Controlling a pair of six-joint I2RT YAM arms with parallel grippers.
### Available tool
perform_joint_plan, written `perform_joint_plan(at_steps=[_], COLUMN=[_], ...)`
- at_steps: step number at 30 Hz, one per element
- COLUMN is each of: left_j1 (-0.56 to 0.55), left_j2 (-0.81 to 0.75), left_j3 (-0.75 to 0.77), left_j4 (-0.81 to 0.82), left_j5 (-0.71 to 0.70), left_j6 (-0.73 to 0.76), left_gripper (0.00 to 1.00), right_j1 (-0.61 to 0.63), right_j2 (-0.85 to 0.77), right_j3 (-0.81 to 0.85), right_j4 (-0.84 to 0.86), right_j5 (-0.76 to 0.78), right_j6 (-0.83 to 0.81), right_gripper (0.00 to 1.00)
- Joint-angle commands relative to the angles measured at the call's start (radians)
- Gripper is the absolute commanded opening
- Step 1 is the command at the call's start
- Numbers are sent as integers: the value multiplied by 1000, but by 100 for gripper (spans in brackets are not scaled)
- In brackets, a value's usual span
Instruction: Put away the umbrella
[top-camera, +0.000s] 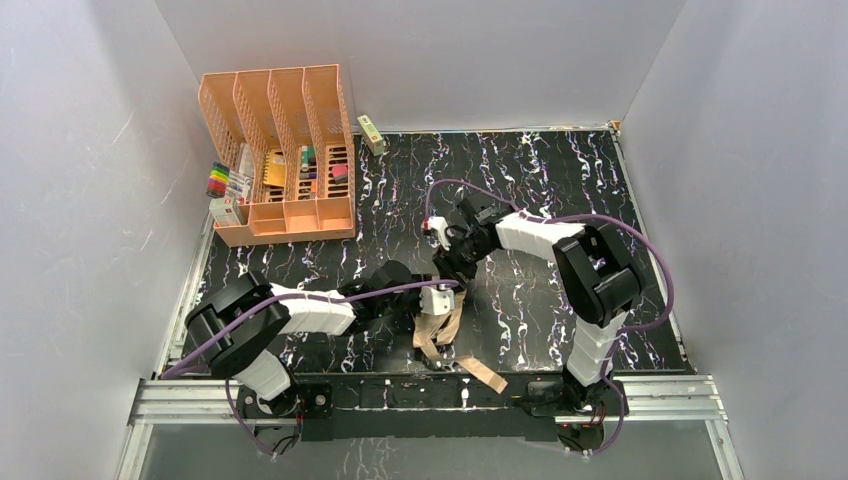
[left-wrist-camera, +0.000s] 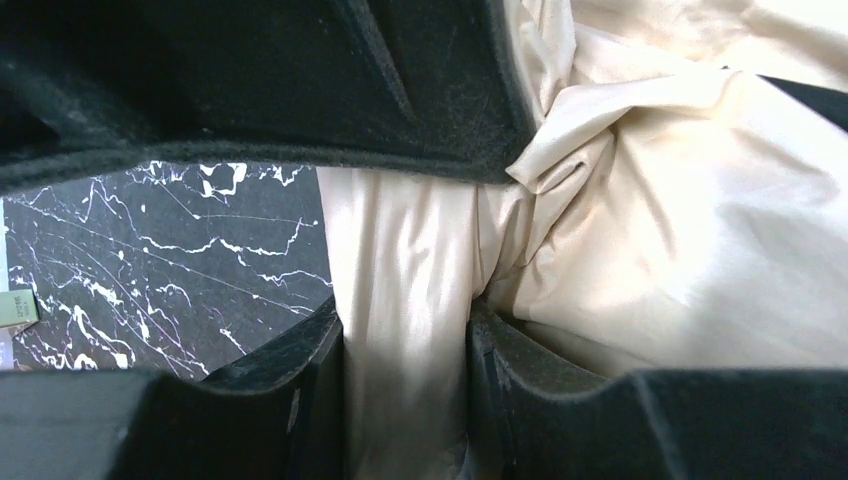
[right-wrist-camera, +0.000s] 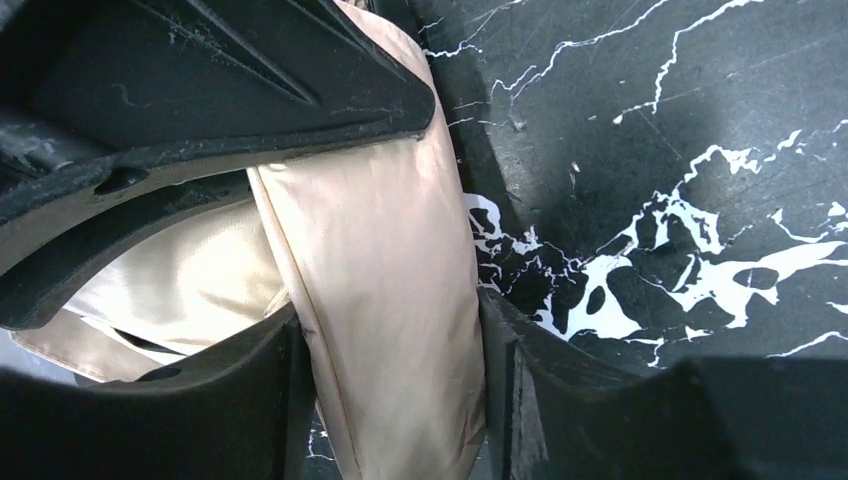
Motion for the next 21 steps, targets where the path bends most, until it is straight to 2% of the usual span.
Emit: perform_joint_plan(at_steps=[1,3,5,9,13,15,21], left_j1=[-14,-14,-14,-14,-14,-14,-14], left_j2=[-34,-58,-83,-164,-287,-366,-635], left_j3=[-36,-38,-34,-25,-49,-63,-96], left_j4=[-91,-79,-80,-95,-97,-123,-284], left_j5=[31,13,3,11,16,17,-2], left_j6=[-58,-73,-94,-174,-258,-304,-422], left_gripper=[0,0,6,33,50,52,53], right_j1=[42,56,71,108,146,168,224], right_j2=[8,8,6,-18,-54,-73,-158], right_j3=[17,14,9,-30,-87,-119,-239], right_j4=[-36,-34,-23,42,122,162,336], right_j5=[172,222,256,351,439,485,596], right_j6=[-35,-39,-37,-17,7,15,10], right_gripper=[50,36,25,14,10,13,11])
